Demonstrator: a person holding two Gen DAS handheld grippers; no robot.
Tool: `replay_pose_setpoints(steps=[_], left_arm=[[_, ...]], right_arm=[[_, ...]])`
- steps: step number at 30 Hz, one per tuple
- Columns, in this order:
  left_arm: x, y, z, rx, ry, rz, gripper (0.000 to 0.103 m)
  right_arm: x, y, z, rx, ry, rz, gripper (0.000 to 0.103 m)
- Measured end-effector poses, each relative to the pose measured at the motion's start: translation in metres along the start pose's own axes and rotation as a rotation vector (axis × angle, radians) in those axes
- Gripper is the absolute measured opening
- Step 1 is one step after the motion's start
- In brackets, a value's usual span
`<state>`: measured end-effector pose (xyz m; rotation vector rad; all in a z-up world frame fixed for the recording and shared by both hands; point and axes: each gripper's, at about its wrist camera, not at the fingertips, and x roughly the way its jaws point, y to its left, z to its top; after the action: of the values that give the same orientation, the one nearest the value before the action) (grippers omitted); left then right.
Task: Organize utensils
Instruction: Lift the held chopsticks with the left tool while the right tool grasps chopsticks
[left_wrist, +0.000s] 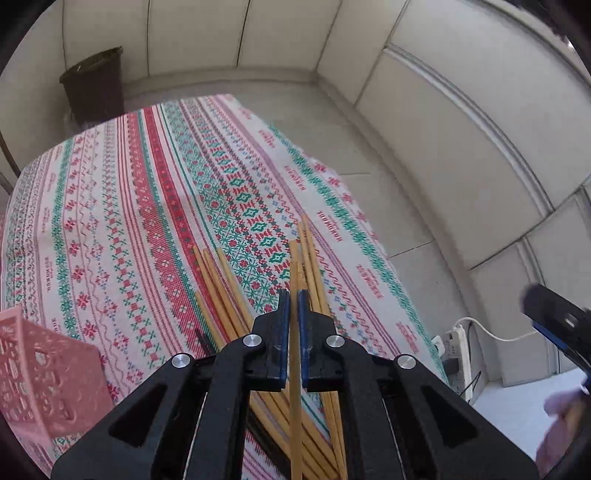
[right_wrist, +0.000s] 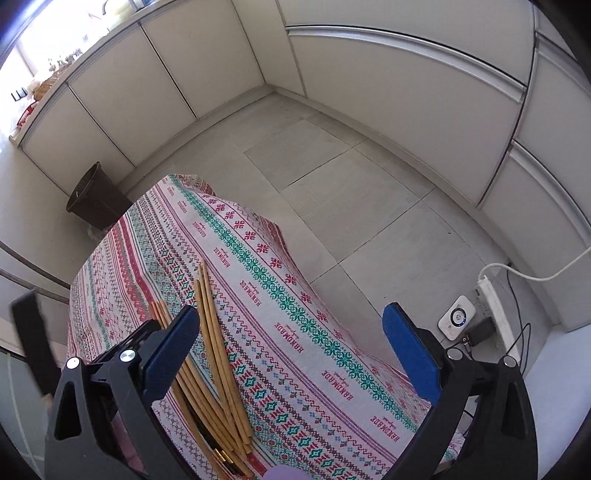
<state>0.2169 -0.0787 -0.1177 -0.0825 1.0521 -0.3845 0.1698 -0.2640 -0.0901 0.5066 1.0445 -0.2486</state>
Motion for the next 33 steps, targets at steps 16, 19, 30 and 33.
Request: replay_pose_setpoints(steps=[16, 19, 30, 33], left_arm=[[-0.189, 0.014, -0.056, 0.204, -0.397, -0.259, 0.004], [-0.201, 0.021, -0.056, 0.195, -0.427, -0.259, 0.004], [-0.207, 0.048, -0.048, 0.120, -0.444, -0.268, 0.004], [-0.207, 0.050, -0.048, 0.112, -0.445, -0.265, 0.004]], right_arm=[[0.114, 0.064, 0.018, 0.005, 0.240, 0.186, 0.055], [0.132, 0.079, 0.021, -0.047, 0.247, 0.167, 0.045], [0.171, 0.099, 0.021, -0.152, 0.252, 0.057, 0.029], [0.171, 0.103, 0.020, -0.188, 0.245, 0.031, 0.027]])
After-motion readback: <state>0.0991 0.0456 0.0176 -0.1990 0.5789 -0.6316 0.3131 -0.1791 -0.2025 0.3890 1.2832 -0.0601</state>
